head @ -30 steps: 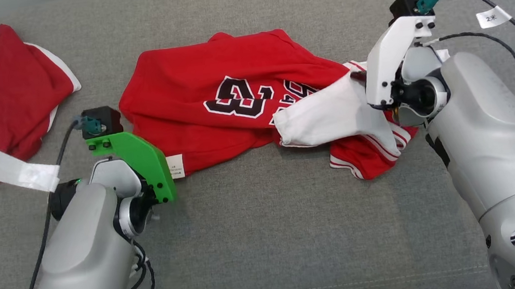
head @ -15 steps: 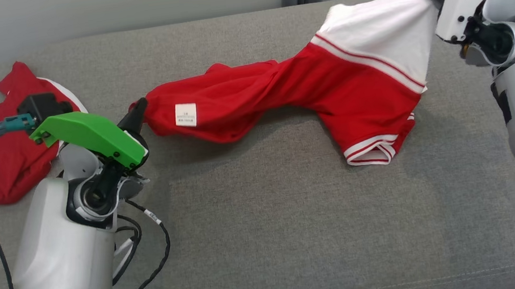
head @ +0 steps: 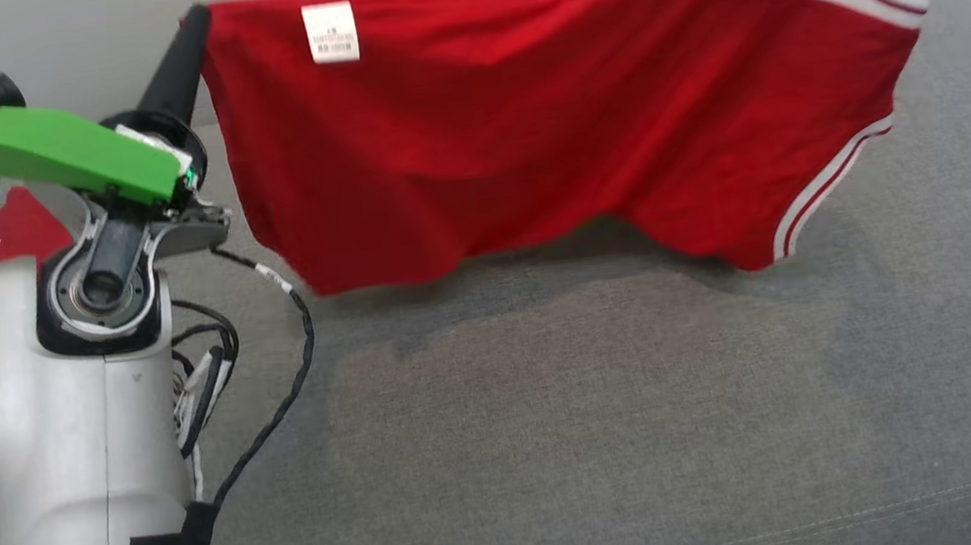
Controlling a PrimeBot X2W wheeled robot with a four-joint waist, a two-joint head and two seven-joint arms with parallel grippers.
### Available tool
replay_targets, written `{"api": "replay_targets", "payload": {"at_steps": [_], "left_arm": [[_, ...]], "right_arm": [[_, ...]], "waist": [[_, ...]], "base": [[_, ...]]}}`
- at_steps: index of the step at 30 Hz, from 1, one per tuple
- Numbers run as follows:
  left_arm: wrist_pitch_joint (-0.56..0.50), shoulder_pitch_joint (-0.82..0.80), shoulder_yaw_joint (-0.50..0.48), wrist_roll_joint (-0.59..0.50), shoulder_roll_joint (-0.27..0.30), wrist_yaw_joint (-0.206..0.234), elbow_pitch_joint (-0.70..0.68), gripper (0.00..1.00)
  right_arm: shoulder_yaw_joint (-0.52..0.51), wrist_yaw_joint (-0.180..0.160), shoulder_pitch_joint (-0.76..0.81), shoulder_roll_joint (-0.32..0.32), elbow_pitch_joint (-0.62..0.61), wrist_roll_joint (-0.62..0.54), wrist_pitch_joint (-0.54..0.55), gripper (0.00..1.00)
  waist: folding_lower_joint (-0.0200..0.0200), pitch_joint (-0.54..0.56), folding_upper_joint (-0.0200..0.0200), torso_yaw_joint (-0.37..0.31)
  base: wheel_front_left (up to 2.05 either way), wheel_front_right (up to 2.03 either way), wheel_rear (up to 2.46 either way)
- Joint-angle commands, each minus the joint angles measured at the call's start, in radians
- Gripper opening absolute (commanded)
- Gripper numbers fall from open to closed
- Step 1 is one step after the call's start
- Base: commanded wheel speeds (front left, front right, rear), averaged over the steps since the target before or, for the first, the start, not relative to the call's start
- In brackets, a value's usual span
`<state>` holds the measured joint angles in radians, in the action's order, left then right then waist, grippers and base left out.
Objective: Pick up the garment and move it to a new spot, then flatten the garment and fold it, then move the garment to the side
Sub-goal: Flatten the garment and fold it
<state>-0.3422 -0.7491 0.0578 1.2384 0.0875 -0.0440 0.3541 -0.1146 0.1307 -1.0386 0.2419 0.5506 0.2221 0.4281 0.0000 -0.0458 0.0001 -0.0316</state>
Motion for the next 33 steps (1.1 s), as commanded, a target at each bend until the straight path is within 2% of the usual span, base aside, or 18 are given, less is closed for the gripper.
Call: {"api": "replay_targets", "payload": {"at_steps": [1, 5, 13, 18, 20, 23, 26, 33], "left_arm": [[-0.004, -0.019, -0.004, 0.003, -0.001, 0.001, -0.009, 0.00], [-0.028, -0.082, 0.005, 0.012, -0.001, 0.026, -0.057, 0.00], [-0.055, -0.190, 0.041, -0.057, 0.028, 0.129, -0.026, 0.00], [-0.056, -0.264, 0.075, -0.107, 0.046, 0.136, 0.033, 0.00], [-0.039, -0.309, 0.075, -0.117, 0.045, 0.133, 0.047, 0.00], [0.045, -0.387, 0.076, -0.179, 0.052, 0.138, 0.069, 0.00], [0.158, -0.473, 0.078, -0.231, 0.033, 0.126, 0.107, 0.00], [0.419, -0.702, 0.086, -0.316, -0.003, 0.049, 0.196, 0.00]], "right_arm": [[0.002, 0.000, -0.014, 0.009, -0.009, -0.014, -0.012, 0.00], [0.017, 0.000, -0.066, 0.006, -0.040, -0.025, -0.065, 0.00], [0.154, 0.000, -0.161, 0.000, -0.015, 0.034, -0.005, 0.00], [0.245, 0.000, -0.238, -0.007, 0.025, 0.069, -0.007, 0.00], [0.244, 0.000, -0.289, -0.013, 0.052, 0.069, -0.037, 0.00], [0.216, 0.000, -0.371, -0.033, 0.110, 0.028, -0.108, 0.00], [0.159, 0.000, -0.464, -0.059, 0.172, -0.052, -0.211, 0.00], [-0.013, 0.000, -0.671, -0.096, 0.241, -0.320, -0.445, 0.00]], "waist": [[0.0000, 0.009, -0.0001, -0.017], [0.0000, -0.001, -0.0001, -0.041], [0.0000, -0.122, -0.0001, -0.083], [0.0000, -0.227, -0.0001, -0.099], [0.0000, -0.273, -0.0001, -0.102], [0.0000, -0.340, -0.0001, -0.102], [0.0000, -0.393, -0.0001, -0.093], [0.0000, -0.465, -0.0001, -0.065]], "base": [[0.00, 0.00, 0.00], [0.00, 0.00, 0.00], [0.00, 0.00, 0.00], [0.00, 0.00, 0.00], [0.00, 0.00, 0.00], [0.00, 0.00, 0.00], [0.00, 0.00, 0.00], [0.00, 0.00, 0.00]]}}
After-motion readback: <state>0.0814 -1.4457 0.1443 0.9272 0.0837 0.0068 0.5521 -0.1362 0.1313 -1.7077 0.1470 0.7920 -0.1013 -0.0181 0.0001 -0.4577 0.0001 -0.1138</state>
